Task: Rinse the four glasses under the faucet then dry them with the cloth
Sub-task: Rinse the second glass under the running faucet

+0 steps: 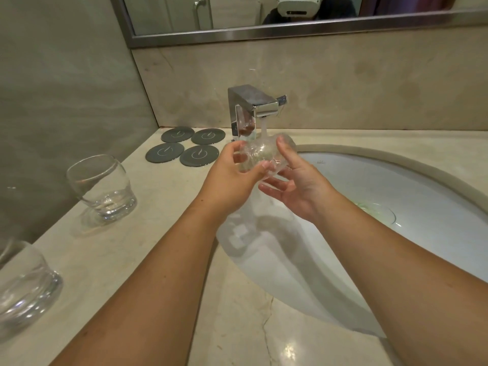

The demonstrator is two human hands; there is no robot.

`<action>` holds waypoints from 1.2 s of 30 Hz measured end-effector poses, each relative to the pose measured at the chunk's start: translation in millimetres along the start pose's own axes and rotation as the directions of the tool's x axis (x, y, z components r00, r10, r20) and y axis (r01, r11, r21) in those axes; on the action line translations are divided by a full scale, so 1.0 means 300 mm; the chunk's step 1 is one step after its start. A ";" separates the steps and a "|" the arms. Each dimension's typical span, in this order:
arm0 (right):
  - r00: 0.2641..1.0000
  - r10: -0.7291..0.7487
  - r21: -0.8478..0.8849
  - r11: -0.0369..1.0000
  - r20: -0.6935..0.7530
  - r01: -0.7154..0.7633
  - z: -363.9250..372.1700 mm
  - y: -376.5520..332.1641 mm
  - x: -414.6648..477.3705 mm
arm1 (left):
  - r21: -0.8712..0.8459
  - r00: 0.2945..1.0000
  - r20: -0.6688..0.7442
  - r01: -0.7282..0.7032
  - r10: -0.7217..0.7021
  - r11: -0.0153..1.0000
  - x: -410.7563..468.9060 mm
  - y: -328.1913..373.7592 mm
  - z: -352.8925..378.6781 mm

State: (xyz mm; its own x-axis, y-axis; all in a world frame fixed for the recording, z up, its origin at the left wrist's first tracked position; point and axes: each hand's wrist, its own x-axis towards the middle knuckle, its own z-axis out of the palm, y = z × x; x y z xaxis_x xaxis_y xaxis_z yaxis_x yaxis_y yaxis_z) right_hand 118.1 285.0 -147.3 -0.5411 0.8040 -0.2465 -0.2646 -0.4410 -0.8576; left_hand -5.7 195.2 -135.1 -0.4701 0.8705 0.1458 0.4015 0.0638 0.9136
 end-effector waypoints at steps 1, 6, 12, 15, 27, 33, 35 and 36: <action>1.000 0.008 0.014 1.000 -0.002 -0.008 0.000 -0.003 -0.001 | -0.038 1.000 -0.013 0.012 -0.012 0.999 0.003 0.000 0.002; 0.998 0.055 -0.001 0.999 0.008 -0.055 -0.006 -0.005 -0.008 | -0.125 0.999 -0.013 0.048 -0.050 0.991 0.010 -0.003 0.004; 0.999 -0.025 -0.038 0.999 -0.037 0.023 -0.001 -0.010 -0.008 | -0.115 0.999 0.029 0.026 -0.023 0.993 -0.005 0.004 0.002; 0.998 -0.050 -0.071 0.996 -0.034 0.048 -0.009 -0.015 -0.006 | -0.118 0.994 0.111 0.007 0.007 0.993 0.001 0.026 -0.005; 0.998 0.006 -0.061 0.998 0.058 -0.003 -0.015 -0.027 -0.016 | -0.444 0.981 0.100 0.195 -0.168 0.874 0.052 0.035 0.018; 0.992 -0.095 -0.106 0.989 0.087 0.104 -0.028 -0.027 0.013 | -0.503 0.962 0.115 0.271 -0.247 0.821 0.059 0.034 0.005; 0.986 -0.146 -0.113 0.982 0.083 0.154 -0.035 -0.022 0.023 | -0.502 0.962 0.114 0.271 -0.248 0.821 0.059 0.032 0.004; 0.983 -0.168 -0.098 0.980 0.069 0.175 -0.036 -0.020 0.026 | -0.497 0.964 0.114 0.266 -0.242 0.826 0.056 0.034 0.004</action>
State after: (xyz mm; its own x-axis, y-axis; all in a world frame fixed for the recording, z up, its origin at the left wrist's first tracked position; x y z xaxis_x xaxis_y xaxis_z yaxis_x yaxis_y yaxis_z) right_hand 124.2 298.2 -149.0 -0.5423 0.8375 -0.0670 -0.2758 -0.2529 -0.9274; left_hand -8.7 211.1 -123.8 -0.4610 0.8787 -0.1240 -0.1844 0.0418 0.9820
